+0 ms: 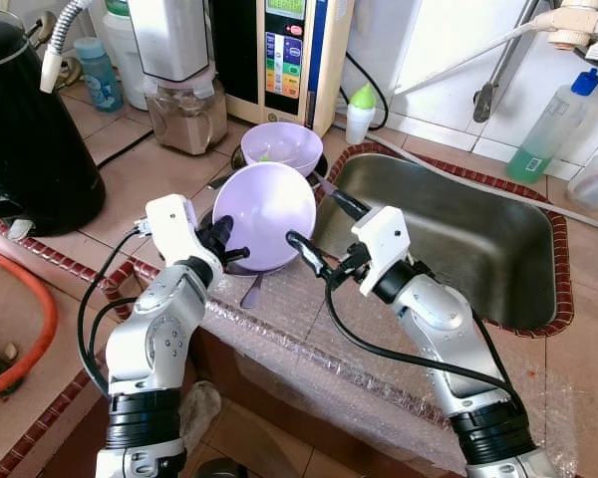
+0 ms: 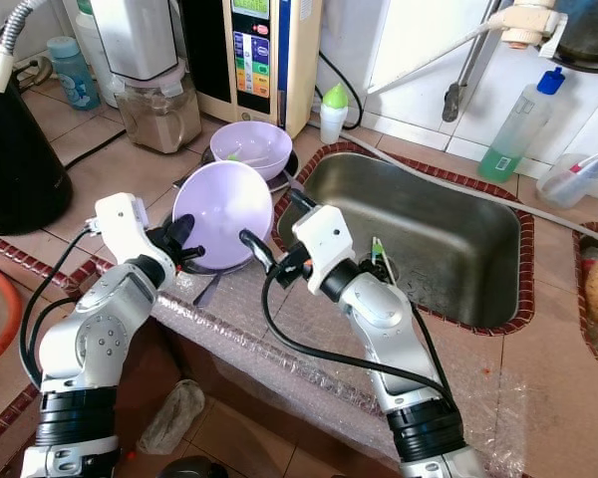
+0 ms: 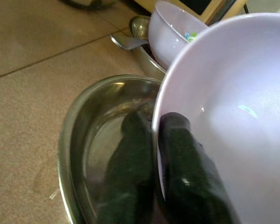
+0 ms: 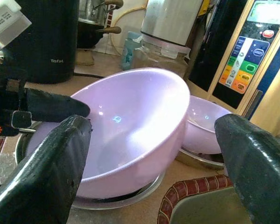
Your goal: Kitchen organization
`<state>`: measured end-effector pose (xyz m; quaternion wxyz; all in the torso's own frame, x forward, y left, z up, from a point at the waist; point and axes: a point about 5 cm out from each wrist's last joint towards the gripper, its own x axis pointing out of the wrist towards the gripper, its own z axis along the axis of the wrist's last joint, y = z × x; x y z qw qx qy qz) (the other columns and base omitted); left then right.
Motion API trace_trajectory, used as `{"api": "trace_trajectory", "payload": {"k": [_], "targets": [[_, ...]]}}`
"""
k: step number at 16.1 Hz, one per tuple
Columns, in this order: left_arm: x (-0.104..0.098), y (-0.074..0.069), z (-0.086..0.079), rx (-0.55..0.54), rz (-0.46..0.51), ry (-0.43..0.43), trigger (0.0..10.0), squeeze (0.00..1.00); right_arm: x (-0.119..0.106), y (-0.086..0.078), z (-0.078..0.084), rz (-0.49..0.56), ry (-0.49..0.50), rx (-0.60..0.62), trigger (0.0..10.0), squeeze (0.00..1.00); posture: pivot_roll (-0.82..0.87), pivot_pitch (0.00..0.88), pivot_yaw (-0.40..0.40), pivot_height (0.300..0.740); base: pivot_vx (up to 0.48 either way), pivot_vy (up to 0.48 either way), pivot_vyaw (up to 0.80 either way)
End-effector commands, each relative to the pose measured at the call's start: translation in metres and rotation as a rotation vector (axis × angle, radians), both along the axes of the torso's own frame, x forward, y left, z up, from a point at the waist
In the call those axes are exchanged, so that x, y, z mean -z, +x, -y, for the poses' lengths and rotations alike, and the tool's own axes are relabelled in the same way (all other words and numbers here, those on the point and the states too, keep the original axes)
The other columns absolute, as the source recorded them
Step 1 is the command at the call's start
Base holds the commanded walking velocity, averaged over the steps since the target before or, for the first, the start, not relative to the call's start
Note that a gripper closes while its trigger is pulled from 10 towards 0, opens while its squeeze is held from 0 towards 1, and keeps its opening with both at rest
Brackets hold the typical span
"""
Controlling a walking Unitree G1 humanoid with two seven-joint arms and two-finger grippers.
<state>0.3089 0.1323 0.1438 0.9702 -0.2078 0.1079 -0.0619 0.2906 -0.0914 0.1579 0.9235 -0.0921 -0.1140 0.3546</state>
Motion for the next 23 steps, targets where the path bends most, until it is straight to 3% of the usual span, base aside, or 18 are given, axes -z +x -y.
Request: {"api": "trace_trajectory", "payload": {"k": [1, 8, 10, 12, 18, 20, 23], "targets": [[-0.007, 0.001, 0.001, -0.004, 0.028, 0.003, 0.0, 0.0, -0.002, 0.0, 0.0, 0.014, -0.004, -0.008, 10.0, 0.0, 0.03, 0.007, -0.024, 0.74, 0.0, 0.0, 0.0], [-0.017, 0.003, -0.003, -0.047, 0.081, -0.007, 0.0, 0.0, 0.0, 0.001, 0.0, 0.011, -0.009, -0.01, 10.0, 0.0, 0.03, 0.001, -0.029, 0.74, 0.0, 0.0, 0.0], [-0.028, 0.005, -0.003, -0.059, 0.162, -0.001, 0.0, 0.0, 0.0, 0.003, 0.001, 0.008, -0.009, -0.008, 10.0, 0.0, 0.03, 0.001, -0.03, 0.74, 0.0, 0.0, 0.0], [-0.036, 0.005, -0.001, -0.055, 0.21, 0.003, 0.0, 0.0, -0.013, 0.002, -0.003, -0.032, 0.107, -0.054, 10.0, 0.0, 0.03, 0.003, -0.029, 0.74, 0.0, 0.0, 0.0], [-0.036, 0.004, 0.006, -0.019, 0.227, 0.038, 0.0, 0.0, -0.026, -0.006, -0.019, -0.09, 0.2, -0.187, 10.0, 0.0, 0.03, 0.004, -0.026, 0.74, 0.0, 0.0, 0.0], [-0.037, 0.004, 0.007, -0.012, 0.233, 0.033, 0.0, 0.0, -0.028, -0.003, -0.019, -0.098, 0.217, -0.172, 10.0, 0.0, 0.03, 0.005, -0.028, 0.74, 0.0, 0.0, 0.0], [-0.038, 0.004, 0.008, -0.008, 0.242, 0.031, 0.0, 0.0, -0.028, 0.006, -0.018, -0.05, 0.166, -0.084, 10.0, 0.0, 0.03, 0.005, -0.028, 0.74, 0.0, 0.0, 0.0]]}}
